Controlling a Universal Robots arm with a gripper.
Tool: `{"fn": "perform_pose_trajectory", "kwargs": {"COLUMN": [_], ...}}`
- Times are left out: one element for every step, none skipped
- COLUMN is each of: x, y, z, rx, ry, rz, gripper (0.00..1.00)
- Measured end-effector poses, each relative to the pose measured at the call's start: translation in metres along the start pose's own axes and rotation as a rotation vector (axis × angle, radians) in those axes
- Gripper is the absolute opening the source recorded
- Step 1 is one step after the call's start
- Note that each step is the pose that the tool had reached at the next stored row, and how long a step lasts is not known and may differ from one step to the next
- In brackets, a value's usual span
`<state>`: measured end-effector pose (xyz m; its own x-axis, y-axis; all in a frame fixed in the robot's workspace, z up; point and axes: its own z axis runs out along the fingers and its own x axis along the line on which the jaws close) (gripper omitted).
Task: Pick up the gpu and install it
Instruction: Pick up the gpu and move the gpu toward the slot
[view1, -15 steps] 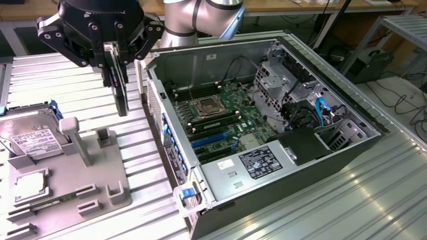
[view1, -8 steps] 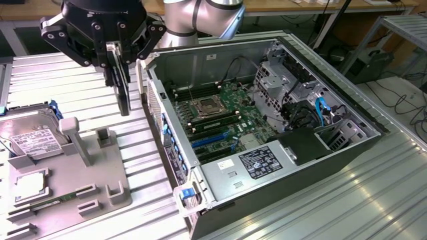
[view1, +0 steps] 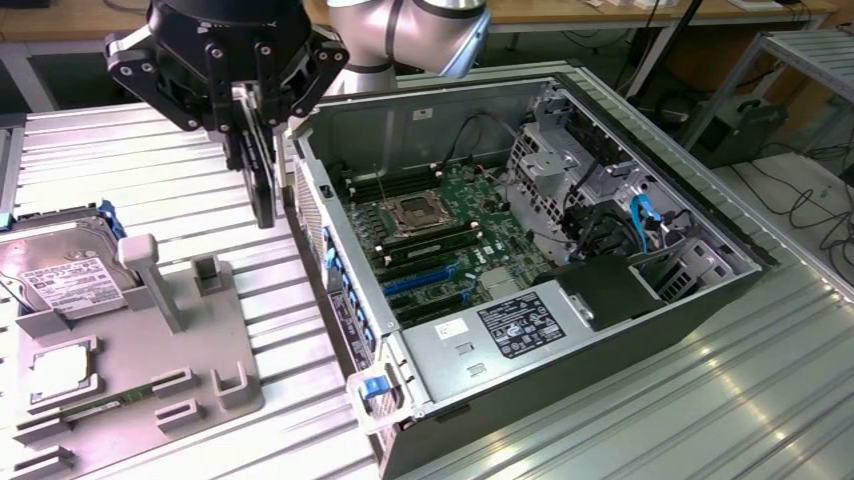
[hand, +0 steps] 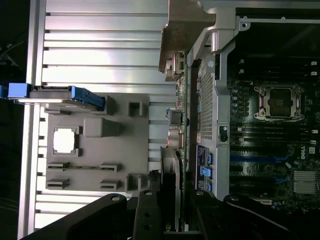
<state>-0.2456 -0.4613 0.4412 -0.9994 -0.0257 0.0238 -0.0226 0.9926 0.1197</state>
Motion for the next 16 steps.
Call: {"fn": "perform_pose_trajectory", "kwargs": {"x": [-0.001,-0.003,-0.004,-0.006,-0.007,-0.007,-0.008,-0.008,-0.009,-0.010,-0.011,-0.012,-0.012,-0.013,-0.014,-0.014], "y": [0.0000,-0.0001,-0.0001,-0.0001,-0.0002,-0.0002,-0.0002,-0.0002,-0.0002,-0.0003,-0.0003,-0.0003,-0.0003,-0.0003,-0.0003,-0.0004], "z": [0.0000,-0.0001,-0.0001,-0.0001,-0.0001,-0.0001,-0.0001,-0.0001,-0.0001,-0.0001,-0.0002,-0.0002,-0.0002,-0.0002,-0.0002,-0.0003], "rx": [0.0000,0.0000,0.0000,0.0000,0.0000,-0.0001,0.0000,-0.0001,0.0000,0.0000,0.0000,0.0000,0.0000,0.0000,0.0000,0.0001], "ry": [0.0000,0.0000,0.0000,0.0000,-0.0001,-0.0001,0.0000,0.0000,0.0001,0.0000,0.0000,0.0001,0.0000,0.0001,0.0000,0.0001], "rz": [0.000,0.000,0.000,0.000,0.000,0.000,0.000,0.000,0.000,0.000,0.000,-0.001,-0.001,0.000,-0.001,-0.001], "gripper": [0.27,0.27,0.27,0.27,0.27,0.27,0.27,0.27,0.27,0.27,0.27,0.27,0.27,0.27,0.27,0.27]}}
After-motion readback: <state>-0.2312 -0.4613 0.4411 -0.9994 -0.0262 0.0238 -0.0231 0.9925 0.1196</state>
